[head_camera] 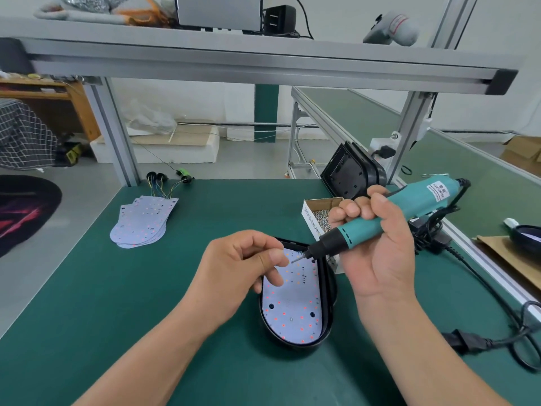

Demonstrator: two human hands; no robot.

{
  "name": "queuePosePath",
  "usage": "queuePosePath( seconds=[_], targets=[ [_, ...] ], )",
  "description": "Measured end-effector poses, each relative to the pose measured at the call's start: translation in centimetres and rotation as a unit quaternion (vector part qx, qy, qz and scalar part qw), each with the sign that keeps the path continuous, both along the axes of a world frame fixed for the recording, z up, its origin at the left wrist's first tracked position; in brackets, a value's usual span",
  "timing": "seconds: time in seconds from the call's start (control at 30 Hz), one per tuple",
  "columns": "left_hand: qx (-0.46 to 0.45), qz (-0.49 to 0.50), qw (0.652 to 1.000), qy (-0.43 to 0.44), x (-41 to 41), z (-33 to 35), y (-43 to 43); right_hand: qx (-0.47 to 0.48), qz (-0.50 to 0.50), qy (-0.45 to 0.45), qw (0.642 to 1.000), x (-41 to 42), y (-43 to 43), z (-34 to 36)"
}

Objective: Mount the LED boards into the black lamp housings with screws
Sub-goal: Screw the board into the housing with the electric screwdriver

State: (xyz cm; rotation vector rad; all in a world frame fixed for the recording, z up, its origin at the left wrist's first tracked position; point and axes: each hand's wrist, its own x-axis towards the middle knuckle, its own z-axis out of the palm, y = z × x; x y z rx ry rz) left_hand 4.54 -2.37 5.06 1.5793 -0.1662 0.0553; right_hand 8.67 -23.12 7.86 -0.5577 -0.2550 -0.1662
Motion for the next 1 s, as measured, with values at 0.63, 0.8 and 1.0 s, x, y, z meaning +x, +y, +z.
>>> queuePosePath(
  seconds=[0.63,0.8,1.0],
  targets=[
    [0.020,-0.013,1.000,-0.015,-1.3,0.1,-1.2,0.000,-0.005,-0.007,1.000,-0.4,0.2,0.4],
    [0.002,-0.018,1.000,-0.017,-1.3,-0.1,-1.2,-0.007,-0.005,-0.011,1.000,-0.4,0.3,0.4],
    [-0.030,-0.026,0.999,0.001,-1.5,-0.2,-1.3,-0.016,-0.004,-0.020,1.000,-0.4,0.0,0.5]
  ],
)
